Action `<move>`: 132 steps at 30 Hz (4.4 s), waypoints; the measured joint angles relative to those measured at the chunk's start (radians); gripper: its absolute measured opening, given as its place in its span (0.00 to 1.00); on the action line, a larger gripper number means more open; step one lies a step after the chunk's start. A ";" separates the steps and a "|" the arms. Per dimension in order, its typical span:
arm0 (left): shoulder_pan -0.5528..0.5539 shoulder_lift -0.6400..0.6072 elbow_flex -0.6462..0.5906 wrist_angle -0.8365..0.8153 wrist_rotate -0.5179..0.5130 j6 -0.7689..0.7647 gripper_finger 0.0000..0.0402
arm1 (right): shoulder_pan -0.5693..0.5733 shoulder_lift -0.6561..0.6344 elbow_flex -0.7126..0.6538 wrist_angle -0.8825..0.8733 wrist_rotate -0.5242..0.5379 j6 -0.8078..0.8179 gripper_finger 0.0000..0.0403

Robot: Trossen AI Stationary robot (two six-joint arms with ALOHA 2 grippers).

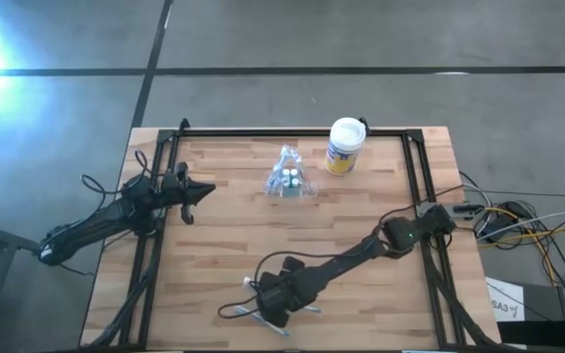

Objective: Pick & Place toothbrushing station
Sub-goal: Put the blue toothbrush into the transparent organizer

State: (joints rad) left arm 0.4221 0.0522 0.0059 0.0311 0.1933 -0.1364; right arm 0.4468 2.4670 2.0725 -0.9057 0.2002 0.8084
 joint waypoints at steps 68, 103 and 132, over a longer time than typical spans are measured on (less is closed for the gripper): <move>0.000 0.027 0.000 0.019 -0.038 0.002 0.02 | 0.031 -0.669 -1.414 2.157 0.296 -1.010 0.04; -0.001 0.049 0.000 -0.004 -0.031 -0.026 0.02 | -0.003 -0.691 -1.489 2.475 0.300 -1.060 0.05; -0.001 0.078 0.000 0.160 0.272 -0.032 0.02 | -0.007 -0.715 -1.489 2.474 0.347 -1.038 0.05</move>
State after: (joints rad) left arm 0.4210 0.1303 0.0058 0.1908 0.4654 -0.1681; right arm 0.4394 1.7522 0.5835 1.5683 0.5469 -0.2296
